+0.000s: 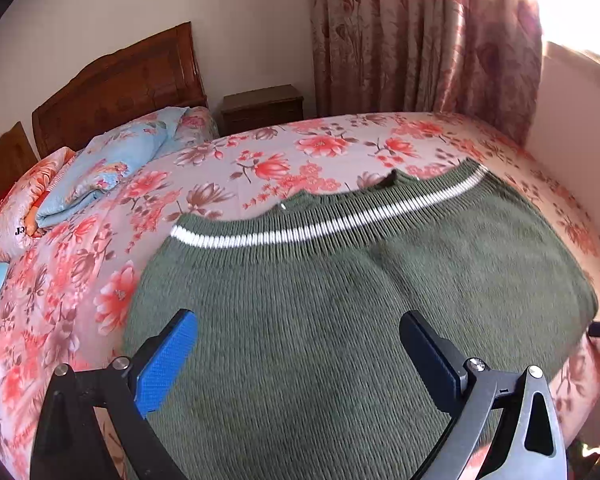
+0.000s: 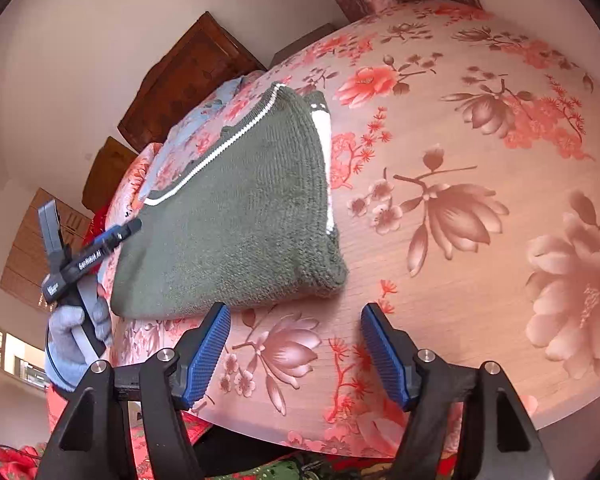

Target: Fold small clothes

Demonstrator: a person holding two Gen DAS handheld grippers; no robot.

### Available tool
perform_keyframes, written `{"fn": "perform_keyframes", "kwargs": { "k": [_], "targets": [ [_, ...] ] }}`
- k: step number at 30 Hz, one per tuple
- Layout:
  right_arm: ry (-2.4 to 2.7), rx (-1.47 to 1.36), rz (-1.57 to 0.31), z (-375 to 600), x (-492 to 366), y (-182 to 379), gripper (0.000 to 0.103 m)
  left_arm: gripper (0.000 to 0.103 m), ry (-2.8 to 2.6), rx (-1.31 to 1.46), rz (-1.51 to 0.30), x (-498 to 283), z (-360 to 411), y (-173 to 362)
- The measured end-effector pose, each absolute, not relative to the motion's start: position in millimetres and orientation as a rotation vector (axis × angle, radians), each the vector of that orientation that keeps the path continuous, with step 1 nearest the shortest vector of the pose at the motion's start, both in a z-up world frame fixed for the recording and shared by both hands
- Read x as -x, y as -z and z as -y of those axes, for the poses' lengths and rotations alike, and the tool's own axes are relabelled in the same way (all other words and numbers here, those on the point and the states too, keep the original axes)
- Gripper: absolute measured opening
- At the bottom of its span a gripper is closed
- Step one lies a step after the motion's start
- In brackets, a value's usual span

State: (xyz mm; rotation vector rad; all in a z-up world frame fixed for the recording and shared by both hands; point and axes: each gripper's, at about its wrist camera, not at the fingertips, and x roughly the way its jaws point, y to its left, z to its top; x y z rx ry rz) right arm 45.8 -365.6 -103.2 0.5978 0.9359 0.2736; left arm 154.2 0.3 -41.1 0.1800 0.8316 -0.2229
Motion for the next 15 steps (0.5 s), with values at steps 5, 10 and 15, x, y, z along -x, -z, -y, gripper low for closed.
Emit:
{"fn": "perform_keyframes", "kwargs": {
  "k": [5,10,15],
  "targets": [
    [-0.316,-0.702,-0.869,361.0,-55.4,112.3,0.069,0.103,0.230,-0.171,-0.897,-138.9,-2.8,71.5],
    [-0.286,-0.770,-0.814,356.9,-81.7,113.9,0.068,0.103,0.235,-0.142,-0.855,-131.3,-4.5,79.4],
    [-0.273,-0.740,-0.824,331.2,-114.9,114.3,0.046,0.103,0.240,-0.144,-0.843,-130.3,-4.3,79.2]
  ]
}}
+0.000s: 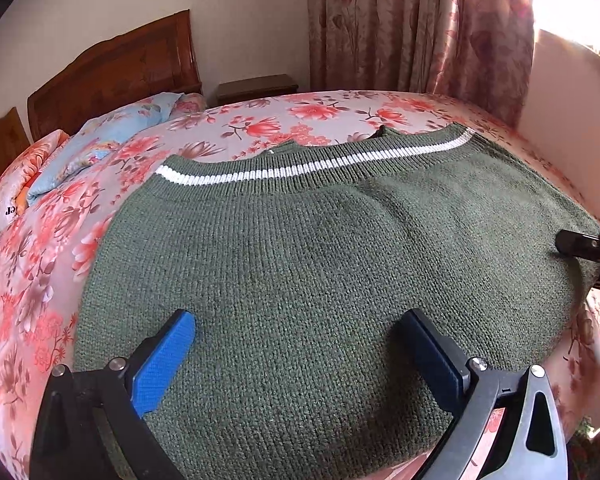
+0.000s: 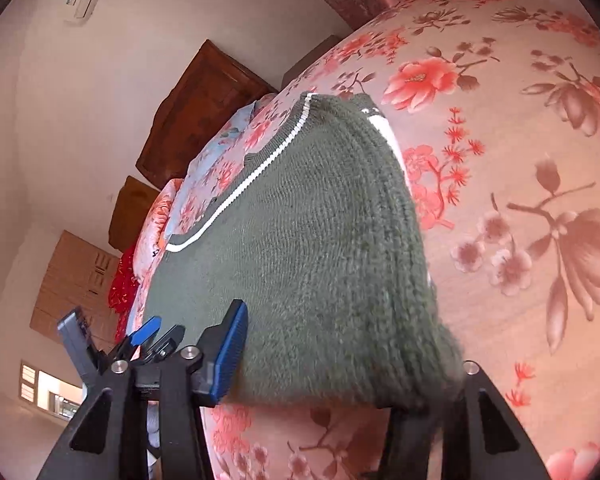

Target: Fold small clothes

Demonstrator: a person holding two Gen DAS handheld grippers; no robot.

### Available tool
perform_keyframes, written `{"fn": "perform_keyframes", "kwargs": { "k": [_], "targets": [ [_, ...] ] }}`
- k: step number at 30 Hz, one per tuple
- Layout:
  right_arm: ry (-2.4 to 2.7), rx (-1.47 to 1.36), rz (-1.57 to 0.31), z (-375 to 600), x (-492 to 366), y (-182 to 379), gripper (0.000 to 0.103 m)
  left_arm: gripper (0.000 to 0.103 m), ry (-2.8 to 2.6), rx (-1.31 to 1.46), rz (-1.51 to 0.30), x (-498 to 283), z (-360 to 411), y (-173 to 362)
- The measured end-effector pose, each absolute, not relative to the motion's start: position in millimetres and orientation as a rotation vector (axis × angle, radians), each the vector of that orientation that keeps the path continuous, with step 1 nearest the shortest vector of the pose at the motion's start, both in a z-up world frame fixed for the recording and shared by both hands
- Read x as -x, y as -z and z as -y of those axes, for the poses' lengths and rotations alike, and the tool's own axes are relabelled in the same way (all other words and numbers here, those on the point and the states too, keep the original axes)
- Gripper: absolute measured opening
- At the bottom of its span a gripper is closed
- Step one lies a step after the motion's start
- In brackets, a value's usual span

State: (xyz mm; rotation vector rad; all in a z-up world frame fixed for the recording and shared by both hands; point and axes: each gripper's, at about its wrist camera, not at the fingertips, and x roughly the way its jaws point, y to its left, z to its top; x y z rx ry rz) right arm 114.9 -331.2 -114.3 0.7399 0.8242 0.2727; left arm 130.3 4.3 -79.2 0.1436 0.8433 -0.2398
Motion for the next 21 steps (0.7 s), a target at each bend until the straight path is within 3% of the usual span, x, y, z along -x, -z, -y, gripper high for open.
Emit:
{"fn": "perform_keyframes", "kwargs": {
  "k": [6,21],
  "targets": [
    [-0.252,-0.768,-0.766,330.2,-127.9,117.5,0.031,0.103,0.250,-0.161,-0.811,-104.5,10.9,71.1],
    [-0.230,-0.584,-0.692,313.6,-113.6,92.7,0.029,0.103,0.225,-0.229,-0.837,-84.5,25.1,83.6]
  ]
}}
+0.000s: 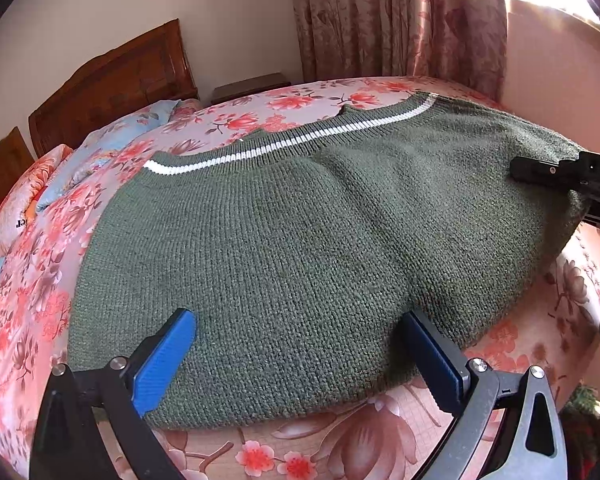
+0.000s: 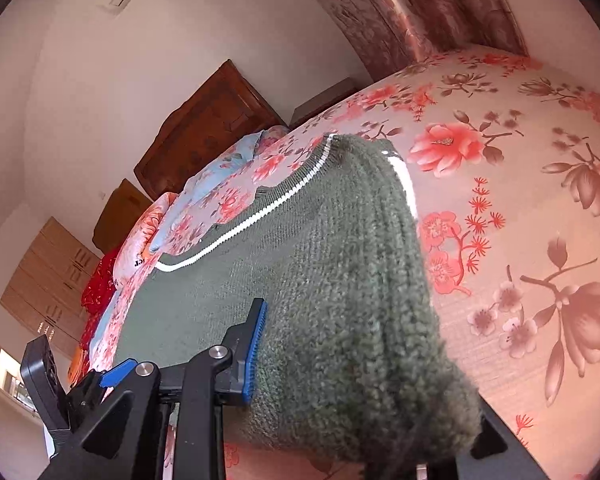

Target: Fold small clothes

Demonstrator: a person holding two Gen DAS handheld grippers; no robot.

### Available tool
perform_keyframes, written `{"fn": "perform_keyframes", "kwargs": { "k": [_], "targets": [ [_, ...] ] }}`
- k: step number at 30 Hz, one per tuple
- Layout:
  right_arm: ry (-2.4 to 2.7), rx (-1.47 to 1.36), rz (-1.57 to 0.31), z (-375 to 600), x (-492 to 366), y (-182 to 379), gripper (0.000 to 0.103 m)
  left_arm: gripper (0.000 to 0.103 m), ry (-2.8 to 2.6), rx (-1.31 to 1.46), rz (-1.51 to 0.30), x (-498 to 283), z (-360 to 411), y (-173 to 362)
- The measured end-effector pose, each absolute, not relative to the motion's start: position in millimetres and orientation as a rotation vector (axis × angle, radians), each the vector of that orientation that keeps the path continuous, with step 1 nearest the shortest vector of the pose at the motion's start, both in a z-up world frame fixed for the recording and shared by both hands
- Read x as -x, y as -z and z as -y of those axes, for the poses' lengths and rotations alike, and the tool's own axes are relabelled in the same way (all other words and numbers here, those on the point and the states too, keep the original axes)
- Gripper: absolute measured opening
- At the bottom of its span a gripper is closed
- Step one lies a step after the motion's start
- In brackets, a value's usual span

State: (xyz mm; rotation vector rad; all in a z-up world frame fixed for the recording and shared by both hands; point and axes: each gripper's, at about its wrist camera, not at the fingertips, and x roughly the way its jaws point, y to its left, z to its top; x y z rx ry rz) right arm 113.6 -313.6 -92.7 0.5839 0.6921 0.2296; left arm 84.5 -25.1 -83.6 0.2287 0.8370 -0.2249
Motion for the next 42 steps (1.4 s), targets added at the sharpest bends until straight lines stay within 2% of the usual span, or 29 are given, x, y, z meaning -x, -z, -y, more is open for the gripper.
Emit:
{"fn": "perform_keyframes", "kwargs": {
  "k": [26,31,36,39,42],
  "targets": [
    [-0.139,-0.491,-0.633,319.4,-74.2,79.6,0.028,0.103,0.335,-0.232,-0.833,-92.5,44.2,77.5],
    [-0.088,-0.225,-0.564,274.9,-72.9,38.4,0.028,0.103,0.352,-0.189,-0.829,-88.4,15.7,65.7],
    [-0.071,0.174,-0.468,185.7,-77.9,5.7,0.028,0.103,0.474,0.285,-0.805,-104.1,-74.5,26.4],
    [-0.098,0.431,-0.445,120.6,-87.0,16.0,0.029,0.103,0.591,0.513,-0.819,-117.0,-111.4,17.3],
    [-0.143,0.712,-0.484,60.8,-94.3,55.2,0.029,0.103,0.707,0.637,-0.874,-130.0,-119.9,23.2]
  ]
}}
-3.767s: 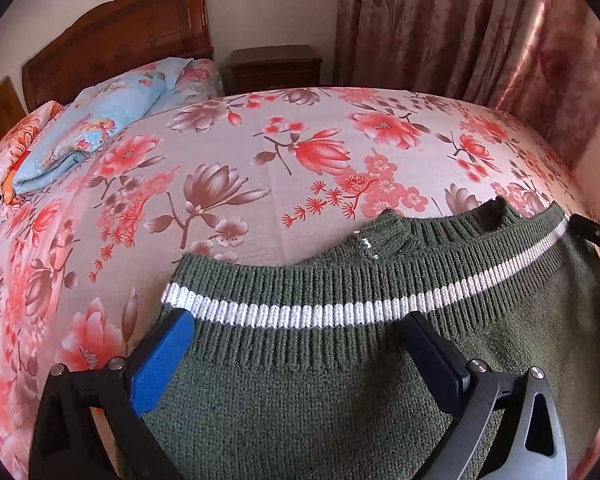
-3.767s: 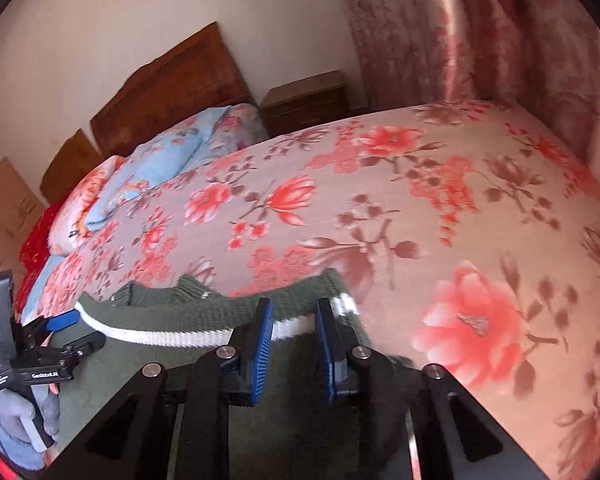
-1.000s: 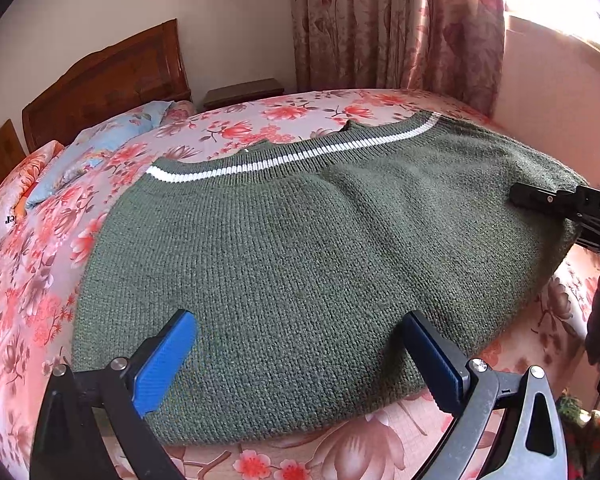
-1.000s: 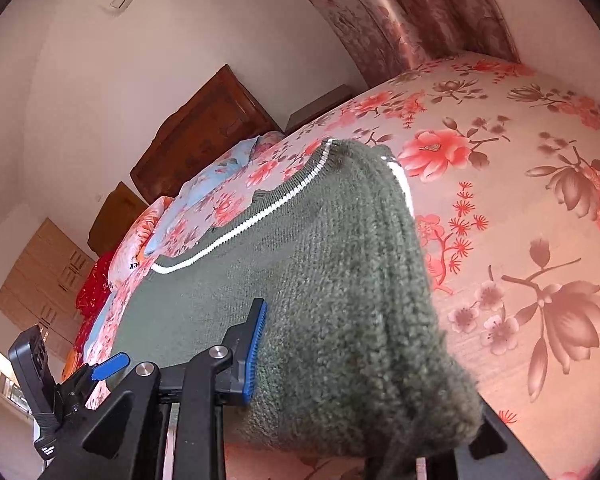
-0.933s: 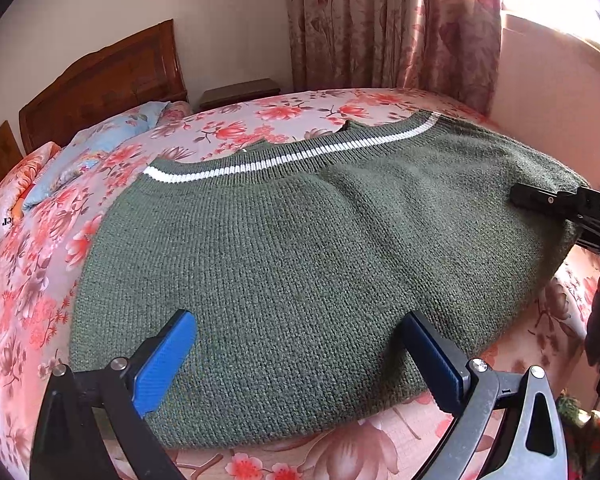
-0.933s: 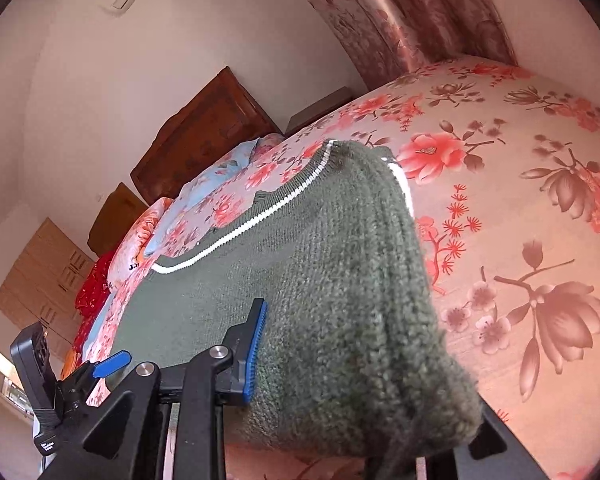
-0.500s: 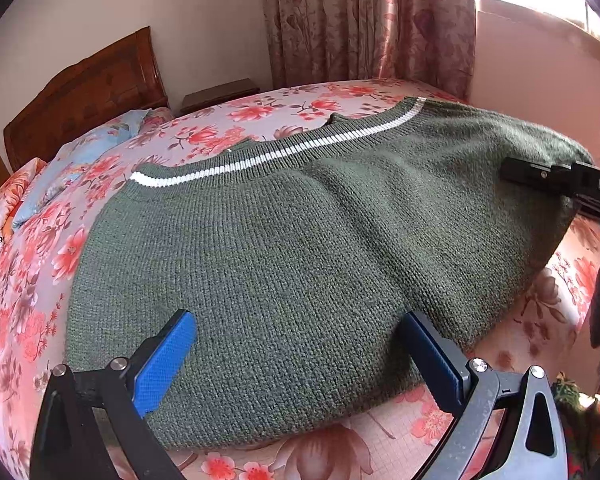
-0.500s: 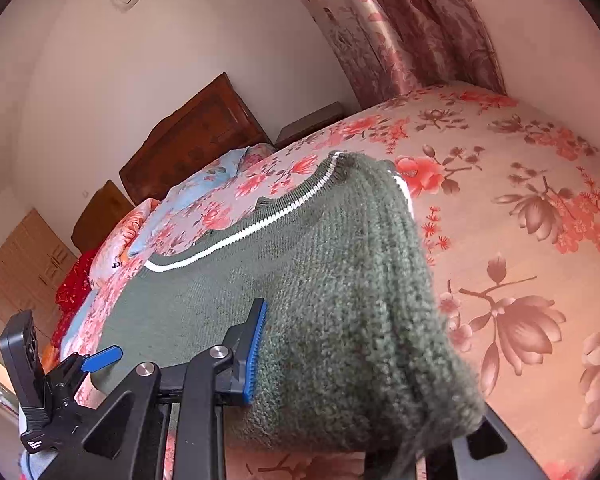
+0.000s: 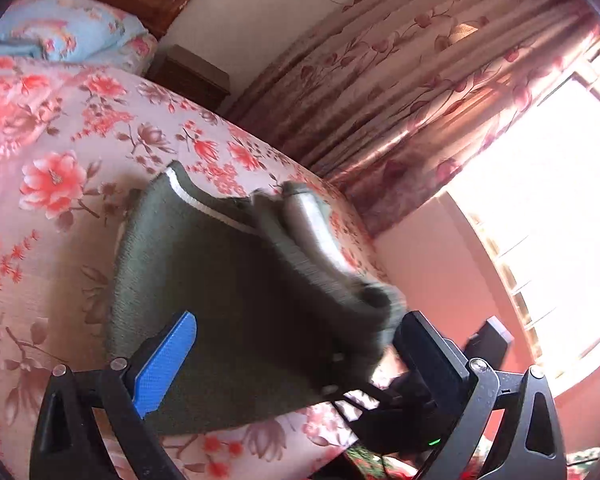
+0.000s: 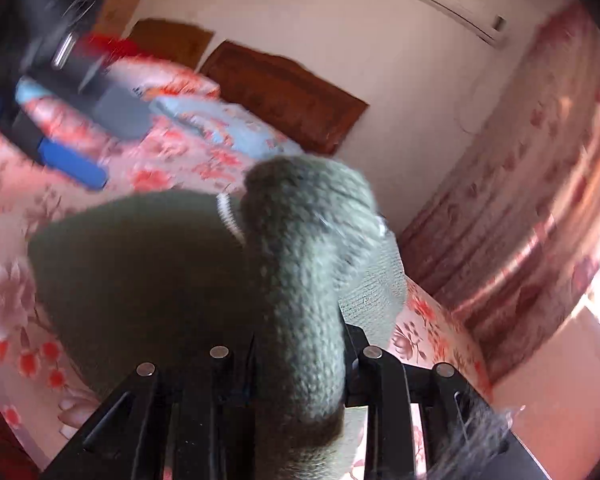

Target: Fold small clothes

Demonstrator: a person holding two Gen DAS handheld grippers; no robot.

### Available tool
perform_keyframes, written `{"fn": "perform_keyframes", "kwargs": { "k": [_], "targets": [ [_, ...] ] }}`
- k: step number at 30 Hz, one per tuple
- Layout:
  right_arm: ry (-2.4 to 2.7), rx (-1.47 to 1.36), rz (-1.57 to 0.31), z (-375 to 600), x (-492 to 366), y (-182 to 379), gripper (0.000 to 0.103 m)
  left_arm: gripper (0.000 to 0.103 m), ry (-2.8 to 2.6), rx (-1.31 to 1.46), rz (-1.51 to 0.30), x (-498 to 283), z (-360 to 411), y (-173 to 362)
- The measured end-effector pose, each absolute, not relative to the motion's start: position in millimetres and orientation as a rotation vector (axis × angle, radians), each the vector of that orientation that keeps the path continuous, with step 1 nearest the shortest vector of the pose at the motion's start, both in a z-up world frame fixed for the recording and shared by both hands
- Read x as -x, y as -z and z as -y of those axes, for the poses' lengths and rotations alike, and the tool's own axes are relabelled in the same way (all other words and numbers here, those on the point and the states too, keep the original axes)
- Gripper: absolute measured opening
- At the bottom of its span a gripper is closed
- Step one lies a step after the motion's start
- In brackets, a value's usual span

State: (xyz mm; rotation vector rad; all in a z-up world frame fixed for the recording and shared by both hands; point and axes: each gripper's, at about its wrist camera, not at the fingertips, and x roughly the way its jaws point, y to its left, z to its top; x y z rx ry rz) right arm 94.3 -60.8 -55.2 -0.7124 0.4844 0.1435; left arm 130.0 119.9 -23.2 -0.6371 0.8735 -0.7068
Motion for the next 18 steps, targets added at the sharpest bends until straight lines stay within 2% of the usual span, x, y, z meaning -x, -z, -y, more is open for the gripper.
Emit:
{"fn": "perform_keyframes", "kwargs": {
  "k": [2,4,10,16,18],
  "targets": [
    [-0.171,0.843,-0.525,37.7,-96.9,89.4,0.029,0.103,0.725,0.673,-0.919,-136.9,-116.4,32.1],
    [-0.127,0.922,-0.448,30.5,-88.7,106.0,0.029,0.103,0.743,0.699,-0.961,-142.1,-110.5,41.9],
    [-0.105,0.842,-0.357,47.4,-79.4,89.3,0.027,0.103,0.792,0.728,-1.072,-167.7,-81.0,53.6],
    [-0.120,0.828,-0.331,49.0,-74.4,90.7,0.028,0.103,0.809,0.536,-1.185,-199.2,-22.6,48.3],
    [-0.128,0.816,-0.346,51.8,-75.7,88.7,0.031,0.103,0.799,0.472,-1.232,-204.4,-5.8,54.9]
  ]
}}
